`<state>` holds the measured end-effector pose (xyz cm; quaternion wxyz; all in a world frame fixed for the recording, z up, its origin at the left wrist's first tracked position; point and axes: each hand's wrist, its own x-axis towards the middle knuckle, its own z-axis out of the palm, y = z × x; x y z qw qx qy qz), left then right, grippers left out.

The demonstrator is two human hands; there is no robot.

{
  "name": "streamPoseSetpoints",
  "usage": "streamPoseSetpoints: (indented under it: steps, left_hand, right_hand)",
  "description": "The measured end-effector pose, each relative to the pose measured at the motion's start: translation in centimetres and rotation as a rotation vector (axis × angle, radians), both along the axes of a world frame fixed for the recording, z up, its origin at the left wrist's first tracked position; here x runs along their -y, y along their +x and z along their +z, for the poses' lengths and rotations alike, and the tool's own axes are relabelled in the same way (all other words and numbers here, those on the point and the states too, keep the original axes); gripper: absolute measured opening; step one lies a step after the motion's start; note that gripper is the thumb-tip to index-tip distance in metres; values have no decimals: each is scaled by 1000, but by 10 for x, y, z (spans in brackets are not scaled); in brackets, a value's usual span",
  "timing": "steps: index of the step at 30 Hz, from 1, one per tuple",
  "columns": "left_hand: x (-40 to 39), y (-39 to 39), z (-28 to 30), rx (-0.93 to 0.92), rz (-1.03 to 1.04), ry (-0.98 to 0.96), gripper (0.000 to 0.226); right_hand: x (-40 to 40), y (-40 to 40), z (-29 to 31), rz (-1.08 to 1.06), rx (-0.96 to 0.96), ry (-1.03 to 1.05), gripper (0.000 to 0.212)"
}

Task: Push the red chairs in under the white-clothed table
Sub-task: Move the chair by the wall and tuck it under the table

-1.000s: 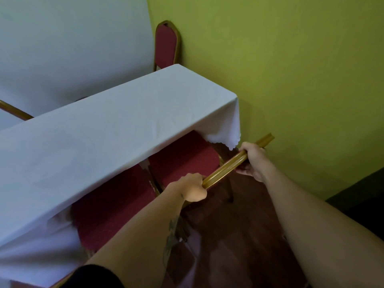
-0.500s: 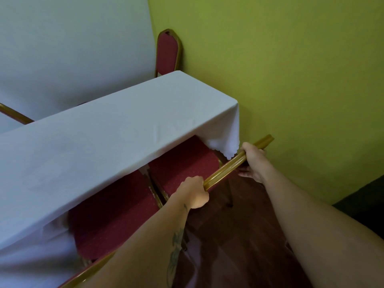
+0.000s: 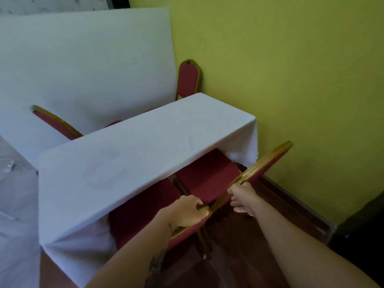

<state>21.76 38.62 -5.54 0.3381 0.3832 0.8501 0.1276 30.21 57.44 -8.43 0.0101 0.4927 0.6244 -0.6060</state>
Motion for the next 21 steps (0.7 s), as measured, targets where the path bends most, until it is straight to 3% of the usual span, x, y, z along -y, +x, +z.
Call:
streamPoseSetpoints:
  steps: [5,9,12,16,21]
  left_hand:
    - [89,-16,30,-68,-63,106,28]
    - [184,-49,59,-159,-26,171,27]
    - [253,-79,81,-235,90,151,23]
    - [338,-121,106,-252,267,212,43]
    - [414,-180,120,-286,447,319,37]
  right_hand:
    - [88,-12,36,175,88,468,55]
    - [167,-48,68,272,8,608,15]
    - [227,-88,83,340,-56,628,18]
    - [296,-147,98,452,-116,607,24]
    - [364,-225,108,564,-179,574,45]
